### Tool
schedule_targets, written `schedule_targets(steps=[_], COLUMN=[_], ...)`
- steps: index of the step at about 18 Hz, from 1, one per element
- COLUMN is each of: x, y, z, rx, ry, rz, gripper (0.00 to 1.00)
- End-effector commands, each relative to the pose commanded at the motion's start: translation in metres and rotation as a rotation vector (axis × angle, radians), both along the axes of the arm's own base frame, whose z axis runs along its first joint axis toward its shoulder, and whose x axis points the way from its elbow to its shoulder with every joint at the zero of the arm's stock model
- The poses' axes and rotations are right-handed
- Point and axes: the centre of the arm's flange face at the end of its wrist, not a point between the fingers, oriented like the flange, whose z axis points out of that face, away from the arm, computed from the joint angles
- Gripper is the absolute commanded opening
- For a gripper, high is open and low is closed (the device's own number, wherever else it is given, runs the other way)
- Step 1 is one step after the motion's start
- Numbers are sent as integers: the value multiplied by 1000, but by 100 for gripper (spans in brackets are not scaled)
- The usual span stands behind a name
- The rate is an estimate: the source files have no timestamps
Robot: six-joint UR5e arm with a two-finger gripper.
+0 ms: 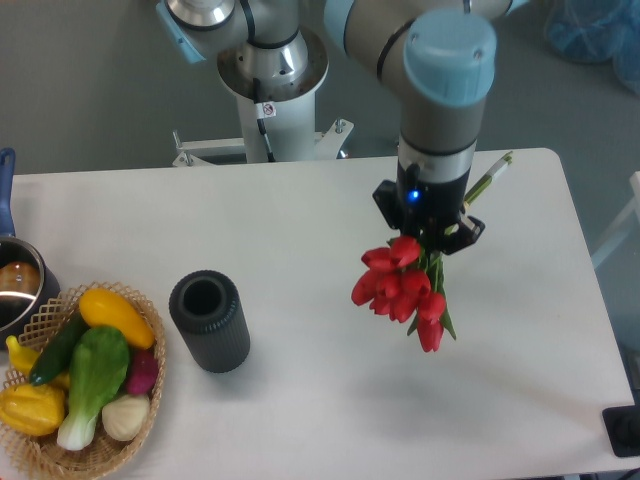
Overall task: Insert the flowers into the vase
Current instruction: 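Carry the red tulip bunch with the gripper toward the black vase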
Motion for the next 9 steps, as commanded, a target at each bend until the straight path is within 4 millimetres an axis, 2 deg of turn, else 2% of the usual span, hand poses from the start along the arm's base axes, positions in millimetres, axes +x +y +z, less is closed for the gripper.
schedule_targets(steps=[2, 4, 9], x=[3, 12, 16], y=[2, 2, -7], z=[-2, 8, 28], rx=[11, 57, 347], ry=[-14, -23, -62], rz=[-4, 2, 52], gripper=[0, 0, 0])
